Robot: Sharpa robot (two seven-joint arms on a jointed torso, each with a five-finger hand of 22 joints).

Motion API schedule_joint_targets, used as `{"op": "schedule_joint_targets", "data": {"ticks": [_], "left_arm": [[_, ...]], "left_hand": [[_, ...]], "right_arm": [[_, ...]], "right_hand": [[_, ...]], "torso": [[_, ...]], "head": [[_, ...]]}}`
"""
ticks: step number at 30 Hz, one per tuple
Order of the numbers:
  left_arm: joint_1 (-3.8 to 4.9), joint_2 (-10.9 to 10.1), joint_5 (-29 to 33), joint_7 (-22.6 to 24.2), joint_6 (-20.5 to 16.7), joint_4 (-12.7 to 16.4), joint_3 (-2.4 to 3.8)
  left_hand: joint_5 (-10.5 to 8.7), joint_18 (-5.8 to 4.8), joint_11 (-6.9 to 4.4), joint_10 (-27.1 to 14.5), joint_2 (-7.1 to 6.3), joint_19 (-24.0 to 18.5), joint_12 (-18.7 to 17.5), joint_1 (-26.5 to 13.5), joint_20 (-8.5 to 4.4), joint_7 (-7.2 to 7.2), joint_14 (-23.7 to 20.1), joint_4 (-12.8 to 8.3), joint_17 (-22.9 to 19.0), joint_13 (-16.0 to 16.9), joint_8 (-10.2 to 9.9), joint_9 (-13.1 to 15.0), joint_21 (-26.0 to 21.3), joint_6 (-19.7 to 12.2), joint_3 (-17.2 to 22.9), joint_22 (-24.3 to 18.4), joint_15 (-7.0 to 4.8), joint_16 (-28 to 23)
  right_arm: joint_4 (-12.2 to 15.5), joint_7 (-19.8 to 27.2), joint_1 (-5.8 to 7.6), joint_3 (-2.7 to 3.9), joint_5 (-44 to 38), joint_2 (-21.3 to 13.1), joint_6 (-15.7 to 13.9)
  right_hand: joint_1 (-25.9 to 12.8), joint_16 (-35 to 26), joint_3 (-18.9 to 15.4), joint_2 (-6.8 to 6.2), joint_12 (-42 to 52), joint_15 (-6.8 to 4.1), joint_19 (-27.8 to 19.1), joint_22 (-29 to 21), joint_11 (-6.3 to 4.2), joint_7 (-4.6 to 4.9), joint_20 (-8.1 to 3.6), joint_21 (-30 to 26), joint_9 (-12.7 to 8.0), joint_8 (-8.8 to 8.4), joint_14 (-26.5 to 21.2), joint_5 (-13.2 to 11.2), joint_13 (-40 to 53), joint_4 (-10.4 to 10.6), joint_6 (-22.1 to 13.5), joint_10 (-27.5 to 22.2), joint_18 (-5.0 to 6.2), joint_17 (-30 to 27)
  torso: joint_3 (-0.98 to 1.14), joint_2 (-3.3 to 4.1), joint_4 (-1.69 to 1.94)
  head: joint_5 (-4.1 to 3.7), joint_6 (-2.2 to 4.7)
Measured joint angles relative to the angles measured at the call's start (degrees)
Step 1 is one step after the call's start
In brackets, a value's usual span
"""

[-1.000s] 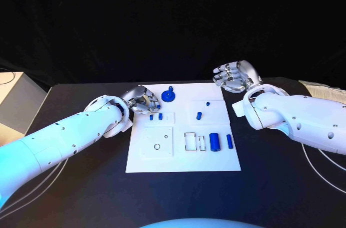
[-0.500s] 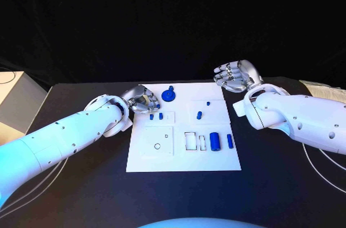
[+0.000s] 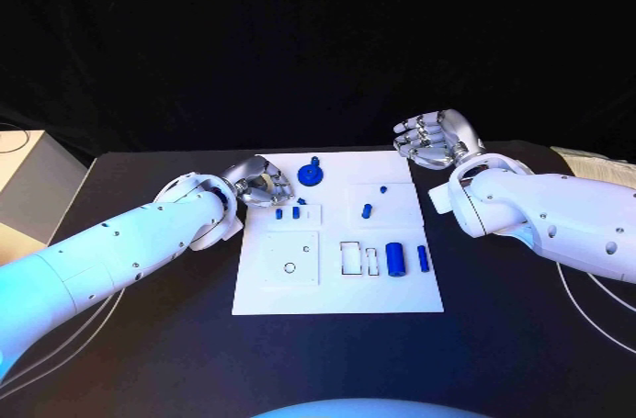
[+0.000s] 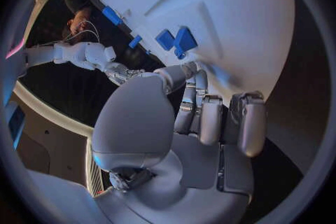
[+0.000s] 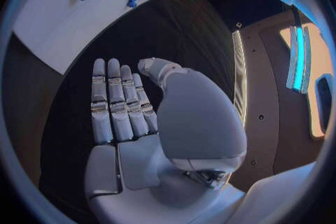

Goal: Assemble the parts on the task board

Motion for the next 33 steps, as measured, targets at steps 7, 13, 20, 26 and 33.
{"op": "schedule_joint_targets", "data": {"ticks": [7, 13, 20, 26, 33], "left_arm": [[-0.01, 0.0, -0.2, -0.3, 0.0, 0.0, -0.02], [-0.02, 0.0, -0.3, -0.5, 0.1, 0.0, -0.03], [-0.02, -0.1, -0.3, -0.5, 0.0, 0.1, -0.04], [-0.06, -0.4, -0.1, -0.2, -0.5, 1.1, 0.01], [-0.06, -0.8, -0.8, 0.9, -1.8, 3.4, 1.41]], "left_hand": [[0.0, 0.0, 0.0, 0.0, 0.0, 0.0, 0.0, 0.0, 0.0, 0.0, 0.0, 0.0, 0.0, 0.1, 0.0, 0.0, 0.0, 0.0, 0.0, 0.0, 0.0, 0.0], [0.0, 0.0, 0.0, 0.0, 0.0, 0.0, 0.0, 0.0, 0.0, 0.0, 0.0, 0.0, 0.0, 0.1, 0.0, 0.0, 0.0, 0.0, 0.0, 0.0, 0.0, 0.0], [0.0, 0.0, 0.0, 0.0, 0.0, 0.0, 0.0, 0.0, 0.0, 0.11, 0.0, 0.0, -0.4, 0.2, 0.0, 0.0, 0.0, -0.1, 0.0, 0.0, 0.0, 0.0], [0.0, 0.0, 0.44, -1.1, -0.92, 0.0, -0.1, -0.9, 0.0, 0.73, -1.0, 0.0, -2.9, 0.3, -2.0, -0.7, -1.3, -4.3, 0.0, 0.0, 0.39, -0.7], [0.0, 0.0, 2.08, -4.0, -2.58, -0.6, -2.8, -1.4, 0.87, 0.59, -5.6, 0.5, -10.6, -0.9, -3.2, -1.0, -4.0, -7.0, -1.3, 0.0, 1.73, -2.4]], "right_arm": [[0.0, 0.0, 0.0, 0.0, 0.0, 0.0, 0.0], [0.0, 0.0, 0.0, 0.0, 0.0, 0.0, 0.0], [0.0, 0.1, 0.0, 0.0, 0.0, 0.0, 0.0], [0.0, 0.2, 0.0, 0.0, 0.0, 0.0, 0.0], [0.0, 0.2, 0.0, 0.0, 0.0, 0.0, 0.0]], "right_hand": [[0.0, 0.0, 0.0, 0.0, 0.0, 0.0, 0.0, 0.0, 0.01, 0.0, 0.0, 0.0, 0.0, 0.0, 0.0, 0.0, 0.0, 0.0, 0.0, 0.0, 0.0, 0.0], [0.0, 0.0, 0.0, 0.0, 0.0, 0.0, 0.0, 0.0, 0.02, 0.0, 0.0, 0.0, 0.0, 0.0, 0.0, 0.0, 0.0, 0.0, 0.0, 0.0, 0.0, 0.0], [0.0, 0.0, 0.0, 0.0, 0.0, 0.0, 0.0, 0.0, 0.02, 0.0, 0.0, 0.0, 0.0, 0.0, 0.0, 0.0, 0.0, 0.0, 0.0, 0.0, 0.0, 0.0], [0.0, 0.0, 0.0, 0.0, 0.0, 0.0, 0.0, 0.0, 0.02, 0.0, 0.0, 0.0, 0.0, 0.0, 0.0, 0.0, 0.0, 0.0, 0.0, 0.0, 0.0, 0.0], [0.0, 0.0, 0.0, 0.0, 0.0, 0.0, 0.0, 0.0, 0.02, 0.0, 0.0, 0.0, 0.0, 0.0, 0.0, 0.0, 0.0, 0.0, 0.0, 0.0, 0.0, 0.0]], "torso": [[-0.01, 0.0, 0.0], [-0.01, 0.0, 0.0], [-0.02, 0.0, -0.01], [0.0, -0.01, -0.03], [0.04, -0.01, -0.03]], "head": [[0.0, 0.03], [-0.04, 0.04], [-0.06, 0.12], [-0.05, 0.25], [-0.13, 0.3]]}}
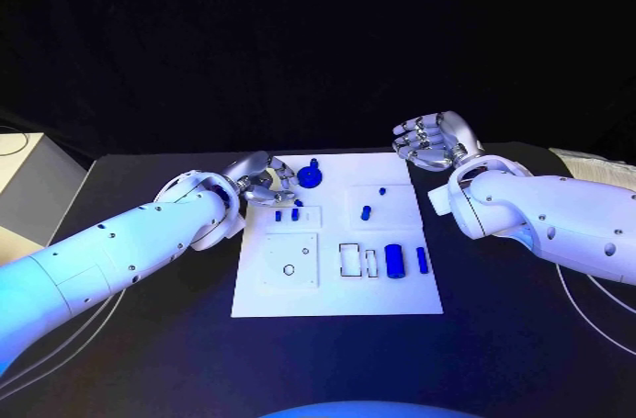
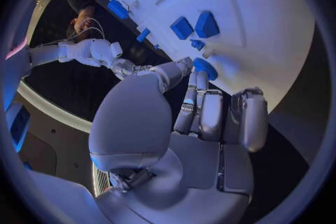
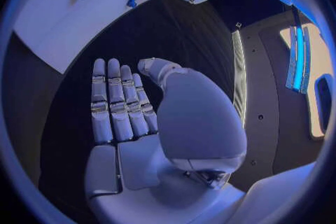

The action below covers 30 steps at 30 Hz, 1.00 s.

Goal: Assemble the parts on the task board

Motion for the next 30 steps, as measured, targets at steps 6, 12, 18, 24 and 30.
{"op": "schedule_joint_targets", "data": {"ticks": [6, 12, 18, 24, 30], "left_arm": [[0.07, -0.4, -3.5, 0.5, -0.4, 1.6, 0.64], [0.14, -0.2, -9.3, 0.0, 1.0, 2.1, 0.76], [0.26, 0.5, -14.6, -0.7, 2.7, 2.0, 0.77], [0.63, 1.4, -18.5, -1.2, 3.7, 1.4, 0.74], [1.05, 2.1, -20.5, -1.7, 4.2, 0.7, 0.67]], "left_hand": [[0.0, 0.94, 1.01, -2.6, -0.7, -2.1, -1.7, 0.7, 1.2, 0.02, -3.7, -0.4, -5.1, -0.8, 0.0, 0.0, -2.4, -0.4, -0.7, 0.0, 0.94, -1.0], [0.0, 0.94, 0.99, -3.0, -0.59, -2.6, -2.1, 1.7, 1.27, -0.29, -4.9, -0.9, -6.7, -1.2, 0.7, 0.2, -3.1, 0.8, -0.4, 0.0, 0.92, -1.2], [0.0, 0.94, 0.77, -2.8, -0.45, -2.8, -2.1, 2.0, 1.06, -0.68, -5.3, -1.3, -7.2, -1.5, 1.0, 0.3, -3.1, 1.6, -0.1, 0.0, 0.52, -1.4], [0.0, 0.94, 0.25, -2.3, -0.16, -3.0, -2.4, 2.3, 0.86, -0.8, -5.5, -1.4, -7.2, -1.7, 1.5, 0.4, -3.3, 2.3, 0.0, 0.0, 0.31, -1.4], [0.0, 0.94, -0.2, -1.5, 0.22, -3.2, -2.4, 2.7, 0.66, -0.94, -5.4, -1.3, -6.9, -1.9, 1.8, 0.5, -3.3, 2.9, 0.6, 0.0, -0.1, -1.4]], "right_arm": [[0.0, 0.0, 0.0, 0.0, 0.0, 0.0, 0.0], [0.0, 0.1, 0.0, 0.0, 0.0, 0.0, 0.0], [-0.1, 0.1, 0.0, 0.0, 0.0, 0.0, 0.0], [-0.1, 0.1, 0.0, 0.0, 0.0, 0.0, 0.0], [-0.1, 0.1, 0.0, 0.0, 0.0, 0.1, 0.0]], "right_hand": [[0.0, 0.0, 0.0, 0.0, 0.0, 0.0, 0.0, 0.0, 0.0, 0.0, 0.0, 0.0, 0.0, 0.0, 0.0, 0.0, 0.0, 0.0, 0.0, 0.0, 0.0, 0.0], [0.0, 0.0, 0.0, 0.0, 0.0, 0.0, 0.0, 0.0, 0.0, 0.0, 0.0, 0.0, 0.0, 0.0, 0.0, 0.0, 0.0, 0.0, 0.0, 0.0, 0.0, 0.0], [0.0, 0.0, 0.0, 0.0, 0.0, 0.0, 0.0, 0.0, 0.0, 0.0, 0.0, 0.0, 0.0, 0.0, 0.0, 0.0, 0.0, 0.0, 0.0, 0.0, 0.0, 0.0], [0.0, 0.0, 0.0, 0.0, 0.0, 0.0, 0.0, 0.0, 0.0, 0.0, 0.0, 0.0, 0.0, 0.0, 0.0, 0.0, 0.0, 0.0, 0.0, 0.0, 0.0, 0.0], [0.0, 0.0, 0.0, 0.0, 0.0, 0.0, 0.0, 0.0, 0.01, 0.0, 0.0, 0.0, 0.0, 0.0, 0.0, 0.0, 0.0, 0.0, 0.0, 0.0, 0.0, 0.0]], "torso": [[0.04, -0.07, 0.03], [0.04, -0.07, 0.03], [0.04, -0.01, 0.0], [0.01, 0.04, 0.0], [0.01, 0.07, -0.03]], "head": [[-0.01, 0.08], [0.09, 0.17], [0.14, 0.27], [0.08, 0.23], [0.08, 0.2]]}}
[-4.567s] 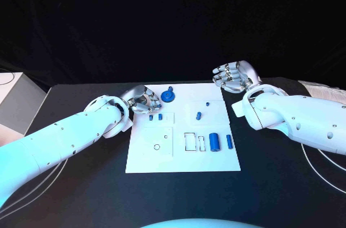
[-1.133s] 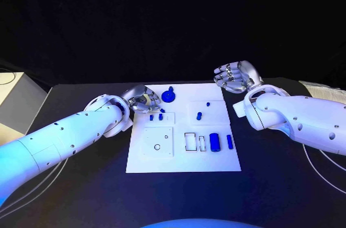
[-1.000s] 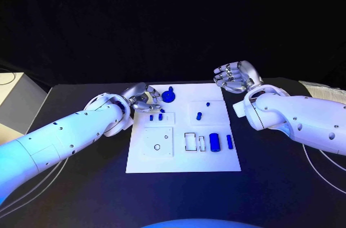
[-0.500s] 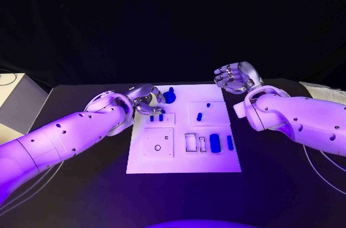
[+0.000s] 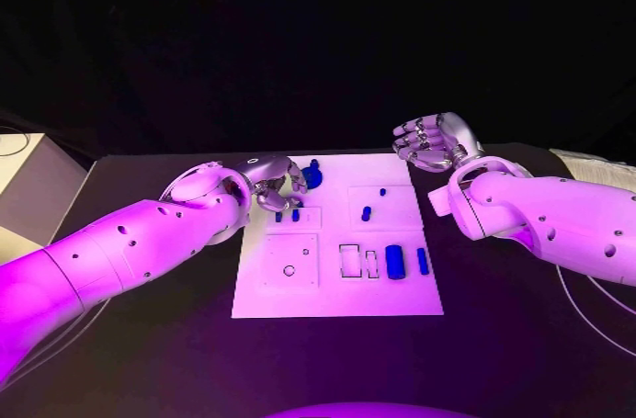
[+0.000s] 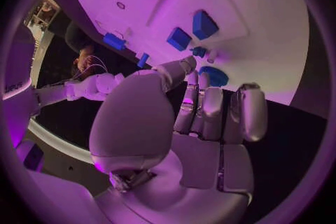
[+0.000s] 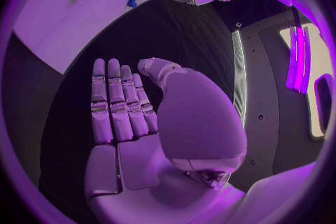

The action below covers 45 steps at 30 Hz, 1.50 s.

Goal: Assemble the parts on the task board

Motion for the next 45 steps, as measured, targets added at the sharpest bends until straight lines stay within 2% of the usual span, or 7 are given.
{"op": "schedule_joint_targets", "data": {"ticks": [13, 22, 33, 45], "left_arm": [[0.81, 0.9, -2.8, -1.2, 2.3, -0.9, -0.96], [1.11, 1.3, -3.5, -1.7, 4.0, -1.3, -1.25], [1.39, 2.1, -3.8, -1.9, 4.4, -2.2, -1.48], [2.52, 2.8, -4.4, -2.2, 4.6, -3.4, -3.23]], "left_hand": [[0.0, 0.0, -0.65, 1.2, 0.0, 0.2, -0.5, 0.0, -0.63, -0.08, 0.3, 0.1, 0.3, -0.4, 0.6, 0.1, 0.0, 1.3, 0.4, 0.0, -0.72, 0.0], [0.0, -0.01, -0.65, 1.2, -0.32, 0.0, -0.7, -0.3, -0.83, -0.08, 0.5, 0.3, 1.0, -0.6, 0.6, 0.1, 0.0, 1.3, 0.1, 0.0, -0.93, 0.0], [0.01, -0.01, -0.64, 1.2, -0.31, 0.4, -1.0, -0.3, -1.24, -0.06, 0.7, 0.5, 1.3, -0.7, 0.5, 0.1, 0.0, 1.3, 0.0, 0.0, -1.14, 0.0], [0.05, 0.0, -0.85, 1.4, -0.28, 0.4, -1.0, -0.4, -1.23, -0.06, 0.7, 0.5, 1.3, -0.7, 0.5, 0.1, 0.2, 1.3, 0.0, 0.0, -1.13, 0.0]], "right_arm": [[-0.1, 0.0, 0.0, 0.0, 0.0, 0.1, 0.0], [-0.1, 0.0, 0.0, 0.0, 0.0, 0.2, 0.0], [0.0, 0.0, 0.0, 0.0, 0.0, 0.3, 0.0], [0.0, 0.0, 0.0, 0.0, 0.0, 0.3, 0.0]], "right_hand": [[0.0, 0.0, 0.0, 0.0, 0.0, 0.0, 0.0, 0.0, 0.0, 0.0, 0.0, 0.0, 0.0, 0.0, 0.0, 0.0, 0.0, 0.0, 0.0, 0.0, 0.0, 0.0], [0.0, 0.0, 0.0, 0.0, 0.0, 0.0, 0.0, 0.0, 0.0, 0.0, 0.0, 0.0, 0.0, 0.0, 0.0, 0.0, 0.0, 0.0, 0.0, 0.0, 0.0, 0.0], [-0.3, 0.0, 0.0, -0.31, 0.0, 0.0, 0.0, -0.3, 0.03, 0.0, 0.0, 0.0, 0.0, 0.0, 0.0, 0.0, 0.0, 0.0, 0.0, 0.0, 0.0, -0.2], [-0.3, 0.0, 0.0, -0.31, 0.0, 0.0, 0.0, -0.3, -0.14, 0.0, 0.0, 0.0, 0.0, 0.0, 0.0, 0.0, 0.0, 0.0, 0.0, -0.1, 0.0, -0.2]], "torso": [[-0.03, 0.0, 0.07], [-0.04, -0.01, 0.07], [-0.08, -0.01, 0.04], [-0.02, -0.01, 0.04]], "head": [[-0.08, -0.27], [-0.02, -0.35], [0.09, -0.43], [0.03, -0.65]]}}
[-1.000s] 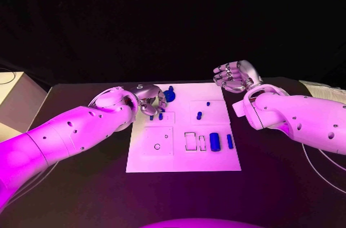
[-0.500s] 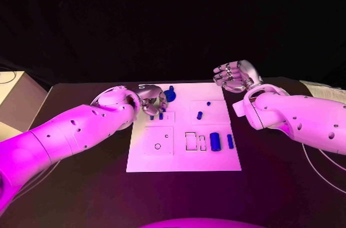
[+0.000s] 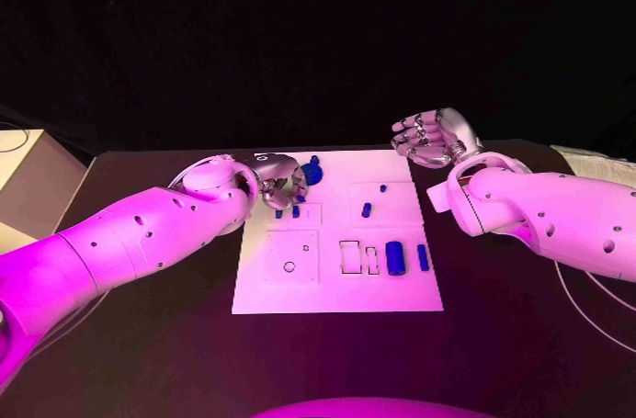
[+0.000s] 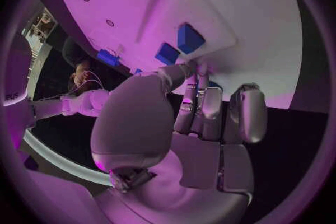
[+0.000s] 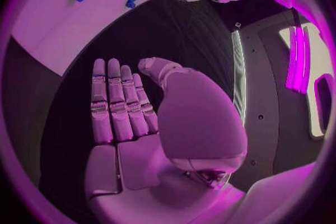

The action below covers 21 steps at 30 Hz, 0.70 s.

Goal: Assemble the parts on the task board

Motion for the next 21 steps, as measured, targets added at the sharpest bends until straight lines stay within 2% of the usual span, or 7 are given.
{"op": "schedule_joint_targets", "data": {"ticks": [21], "left_arm": [[0.41, 0.8, -1.2, -1.3, -1.2, -0.4, -0.74]], "left_hand": [[0.01, 0.0, 0.26, 0.3, -0.77, 0.0, 0.0, -1.7, 0.01, 0.1, 0.4, 1.7, 0.6, 0.0, -0.8, -0.5, 0.0, -1.3, -3.0, 0.0, 0.01, 0.0]], "right_arm": [[0.0, 0.0, 0.0, 0.0, 0.0, 0.0, 0.0]], "right_hand": [[0.0, 0.0, 0.0, 0.0, 0.0, 0.0, 0.0, 0.0, 0.0, 0.0, 0.0, 0.0, 0.0, 0.0, 0.0, 0.0, 0.0, 0.0, 0.0, 0.0, 0.0, 0.0]], "torso": [[-0.04, -0.03, 0.02]], "head": [[-0.17, -0.08]]}}
